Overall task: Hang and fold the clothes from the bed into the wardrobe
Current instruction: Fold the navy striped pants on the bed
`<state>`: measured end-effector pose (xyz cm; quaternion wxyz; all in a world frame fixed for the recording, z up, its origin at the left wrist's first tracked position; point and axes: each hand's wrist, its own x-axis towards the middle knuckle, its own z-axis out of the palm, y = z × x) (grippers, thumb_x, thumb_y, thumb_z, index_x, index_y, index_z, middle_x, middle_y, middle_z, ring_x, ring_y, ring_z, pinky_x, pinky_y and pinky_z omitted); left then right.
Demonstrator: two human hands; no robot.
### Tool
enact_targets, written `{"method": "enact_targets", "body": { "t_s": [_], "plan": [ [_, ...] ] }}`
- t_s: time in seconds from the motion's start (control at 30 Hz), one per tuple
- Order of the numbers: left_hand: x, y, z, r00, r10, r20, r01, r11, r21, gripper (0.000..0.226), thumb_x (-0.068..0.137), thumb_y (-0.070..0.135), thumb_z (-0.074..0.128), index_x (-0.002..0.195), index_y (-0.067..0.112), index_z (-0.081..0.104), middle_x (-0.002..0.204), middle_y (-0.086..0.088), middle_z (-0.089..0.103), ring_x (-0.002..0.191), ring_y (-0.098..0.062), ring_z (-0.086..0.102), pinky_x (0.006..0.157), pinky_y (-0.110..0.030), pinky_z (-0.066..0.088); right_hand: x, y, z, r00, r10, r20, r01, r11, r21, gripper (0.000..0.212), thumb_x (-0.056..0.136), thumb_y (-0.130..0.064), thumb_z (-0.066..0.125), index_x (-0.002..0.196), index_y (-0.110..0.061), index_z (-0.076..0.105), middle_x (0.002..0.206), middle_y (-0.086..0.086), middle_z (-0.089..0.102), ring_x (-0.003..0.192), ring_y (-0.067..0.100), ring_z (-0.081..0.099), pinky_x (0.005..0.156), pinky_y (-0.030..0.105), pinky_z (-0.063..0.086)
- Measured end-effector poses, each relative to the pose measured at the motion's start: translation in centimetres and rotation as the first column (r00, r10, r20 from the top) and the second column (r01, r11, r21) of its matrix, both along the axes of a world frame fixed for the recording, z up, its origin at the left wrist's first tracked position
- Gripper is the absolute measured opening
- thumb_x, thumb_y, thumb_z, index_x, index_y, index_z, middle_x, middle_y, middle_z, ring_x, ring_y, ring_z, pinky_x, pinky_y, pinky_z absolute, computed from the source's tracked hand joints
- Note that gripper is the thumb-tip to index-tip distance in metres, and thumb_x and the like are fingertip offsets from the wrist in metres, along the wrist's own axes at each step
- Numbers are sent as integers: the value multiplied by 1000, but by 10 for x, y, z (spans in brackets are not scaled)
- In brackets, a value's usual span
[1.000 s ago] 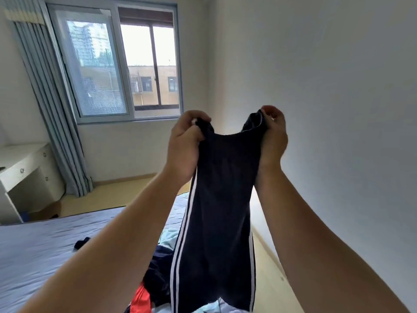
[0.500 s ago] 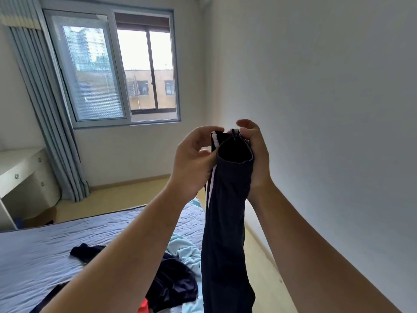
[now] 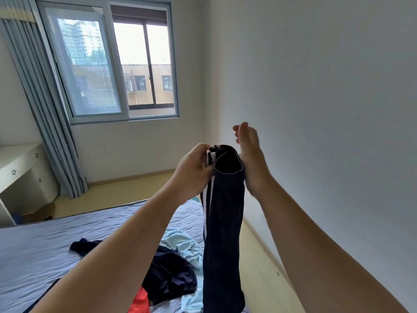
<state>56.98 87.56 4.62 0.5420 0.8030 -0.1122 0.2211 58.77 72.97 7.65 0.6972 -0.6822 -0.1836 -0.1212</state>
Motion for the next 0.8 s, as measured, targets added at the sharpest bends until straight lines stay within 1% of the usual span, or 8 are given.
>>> {"method": "enact_targets", "body": {
  "t_s": [0.07,0.13,0.2,0.27,0.4,0.5,0.73,0.8],
  "plan": [
    [2,9,-3,994,106,14,-107,991,74,19,87,21,75,93,24,58,76,7,68,67,-8,56,66,-34,46,-1,-11,5,980,-109,169,129,985,-114,38,100,-55,48,114,-23,64,114,-13,61,106,-3,56,90,19,41],
    [2,17,-5,986,167,24,-168,980,103,21,87,27,77,93,24,57,78,4,71,68,-16,62,67,-32,47,-8,-24,9,939,-84,333,187,938,-291,32,95,-57,53,99,-30,71,98,-17,68,98,-1,61,80,11,41],
    [3,21,-6,980,194,40,-197,975,101,27,83,32,80,93,22,58,79,-1,72,71,-21,64,68,-34,49,-15,-29,8,921,29,389,195,830,-523,26,91,-59,57,88,-38,70,86,-23,67,87,-4,61,69,7,40],
    [3,22,-6,975,215,58,-221,969,112,30,79,34,84,92,22,60,79,-1,72,72,-22,65,68,-36,51,-15,-27,-1,910,81,408,243,693,-679,17,90,-55,64,94,-39,68,83,-24,64,79,-5,58,63,8,37],
    [5,23,-7,974,222,51,-226,969,102,32,76,31,87,88,21,59,77,-1,72,65,-15,60,70,-42,53,0,-23,-17,937,1,350,253,691,-678,34,82,-31,79,104,-32,52,99,-13,49,82,1,56,63,9,37],
    [5,28,-7,975,217,51,-221,970,105,35,73,31,89,87,22,59,76,1,72,64,-13,60,70,-40,54,10,-22,-26,967,38,252,168,648,-743,40,79,-25,78,111,-28,55,98,-12,54,88,7,58,61,10,36],
    [9,40,-3,974,214,78,-223,967,126,42,65,28,95,85,20,59,76,-1,71,63,-14,60,67,-36,53,10,-12,-40,889,38,455,310,682,-662,55,79,-24,79,129,-25,55,124,-6,54,102,10,53,79,22,40],
    [11,42,-3,975,208,74,-217,967,137,43,63,27,96,84,19,59,77,-2,71,64,-21,61,67,-37,53,10,-9,-40,888,19,460,323,685,-652,48,82,-24,77,125,-25,57,116,-8,58,99,12,57,78,24,42]
  ]
}}
